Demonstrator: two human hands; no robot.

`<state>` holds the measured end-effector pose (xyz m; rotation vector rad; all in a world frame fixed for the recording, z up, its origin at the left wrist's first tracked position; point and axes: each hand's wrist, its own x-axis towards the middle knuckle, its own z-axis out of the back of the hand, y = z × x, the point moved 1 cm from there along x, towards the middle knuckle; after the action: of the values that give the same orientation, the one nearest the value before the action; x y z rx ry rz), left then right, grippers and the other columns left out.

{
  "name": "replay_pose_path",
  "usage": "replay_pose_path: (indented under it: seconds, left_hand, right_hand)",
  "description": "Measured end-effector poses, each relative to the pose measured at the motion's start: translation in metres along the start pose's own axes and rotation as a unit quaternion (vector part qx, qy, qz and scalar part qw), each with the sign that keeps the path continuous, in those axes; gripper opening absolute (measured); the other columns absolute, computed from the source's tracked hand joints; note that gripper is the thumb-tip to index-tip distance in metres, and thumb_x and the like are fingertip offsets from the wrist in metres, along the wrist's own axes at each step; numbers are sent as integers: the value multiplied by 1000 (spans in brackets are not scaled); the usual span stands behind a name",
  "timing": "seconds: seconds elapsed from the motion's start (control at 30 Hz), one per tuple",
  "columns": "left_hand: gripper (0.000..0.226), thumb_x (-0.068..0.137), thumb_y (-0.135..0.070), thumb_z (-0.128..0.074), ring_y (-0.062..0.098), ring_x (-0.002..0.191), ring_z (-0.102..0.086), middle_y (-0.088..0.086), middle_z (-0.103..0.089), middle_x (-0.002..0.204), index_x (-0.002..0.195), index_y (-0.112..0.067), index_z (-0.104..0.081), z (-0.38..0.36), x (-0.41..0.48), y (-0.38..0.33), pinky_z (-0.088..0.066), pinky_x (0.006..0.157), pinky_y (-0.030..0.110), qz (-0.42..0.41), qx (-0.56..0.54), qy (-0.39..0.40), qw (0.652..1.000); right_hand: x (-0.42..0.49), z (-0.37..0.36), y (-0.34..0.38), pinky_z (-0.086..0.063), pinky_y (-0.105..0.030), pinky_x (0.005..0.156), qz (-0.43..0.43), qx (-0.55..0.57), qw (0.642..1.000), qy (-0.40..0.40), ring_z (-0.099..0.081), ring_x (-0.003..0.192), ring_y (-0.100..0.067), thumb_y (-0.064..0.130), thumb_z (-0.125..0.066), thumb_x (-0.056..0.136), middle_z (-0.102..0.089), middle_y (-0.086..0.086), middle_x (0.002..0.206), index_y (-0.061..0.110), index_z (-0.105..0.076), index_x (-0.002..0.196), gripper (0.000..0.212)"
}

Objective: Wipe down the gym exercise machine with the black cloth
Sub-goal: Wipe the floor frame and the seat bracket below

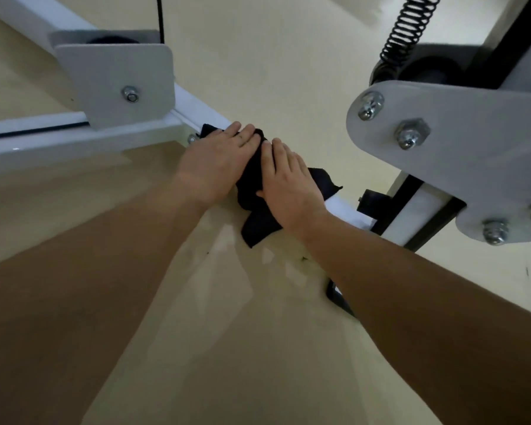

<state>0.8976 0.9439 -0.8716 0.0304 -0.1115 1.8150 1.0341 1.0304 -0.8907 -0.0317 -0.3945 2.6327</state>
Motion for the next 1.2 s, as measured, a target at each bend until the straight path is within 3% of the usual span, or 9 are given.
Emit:
replay_pose_path:
  seconds: [0.07, 0.17, 0.33, 0.53, 0.63, 0.7, 0.8, 0.93, 1.2]
  left_hand:
    - [48, 99, -6, -46, 27, 125, -50, 6, -42, 146, 145, -16, -38, 12, 6, 4, -53, 88, 50, 2, -22, 5, 1000]
    - [32, 89, -7, -54, 25, 74, -52, 5, -57, 97, 119, -20, -55, 25, -11, -9, -40, 55, 35, 11, -33, 13, 999]
    - [28, 90, -28, -41, 15, 53, -53, -7, -55, 59, 96, -37, -67, 28, -63, -31, -44, 48, 31, 6, -152, -14, 988]
    - [51, 88, -52, -19, 16, 70, -61, -10, -65, 83, 107, -39, -65, 62, -93, -60, -51, 59, 37, -45, -229, -26, 972]
    - [52, 91, -49, -25, 20, 71, -64, -9, -68, 90, 114, -34, -68, 94, -94, -69, -52, 58, 39, -82, -258, -91, 958]
    - [45, 95, -48, -32, 22, 72, -64, -7, -66, 94, 118, -30, -67, 111, -91, -70, -52, 58, 41, -108, -266, -122, 950]
    - [24, 93, -44, -54, 16, 73, -57, -10, -60, 94, 110, -28, -56, 134, -87, -75, -49, 63, 39, -120, -307, -111, 938]
    - [26, 91, -36, -65, 8, 70, -50, -11, -52, 89, 99, -27, -41, 160, -86, -82, -45, 61, 32, -118, -336, -129, 925]
    - [19, 93, -18, -62, 22, 85, -58, 0, -55, 111, 112, -17, -64, 209, -53, -103, -52, 74, 43, -98, -389, -311, 862]
  right_hand:
    - [-2, 1, 5, -29, -43, 120, -10, 11, 1000, 8, -33, 146, -37, 25, -45, 103, -29, -27, 157, -4, -19, 154, 64]
    - [-32, 25, 6, -49, -44, 104, 12, 50, 999, 3, -51, 133, -38, 7, -26, 97, -46, -29, 147, -8, -38, 146, 53]
    - [-98, 82, -4, -41, -33, 66, 69, 87, 991, 80, -59, 105, -31, 6, -57, 94, -53, -15, 130, 2, -26, 152, 67]
    - [-140, 168, -24, -44, -32, 71, 138, 93, 970, 177, -45, 97, -19, 20, -54, 98, -38, -5, 134, 32, -5, 158, 78]
    - [-145, 205, -37, -52, -36, 78, 56, 200, 967, 150, -59, 99, -17, 50, -39, 103, -53, 5, 120, 39, -37, 134, 33]
    - [-146, 216, -50, -51, -32, 73, 9, 228, 967, 114, -60, 87, -9, 63, -35, 99, -59, 8, 103, 38, -44, 116, 32]
    - [-154, 236, -65, -46, -33, 65, 45, 128, 989, 51, -51, 81, -11, 52, -35, 100, -51, 10, 108, 32, -49, 123, 33]
    - [-163, 255, -73, -48, -36, 63, 74, 61, 992, -78, -55, 93, -35, 25, -51, 98, -47, -20, 125, 11, -61, 130, 37]
    - [-143, 292, -91, -45, -50, 99, -20, 57, 984, -170, -42, 117, -43, 12, -41, 92, -37, -27, 134, -3, -46, 142, 52]
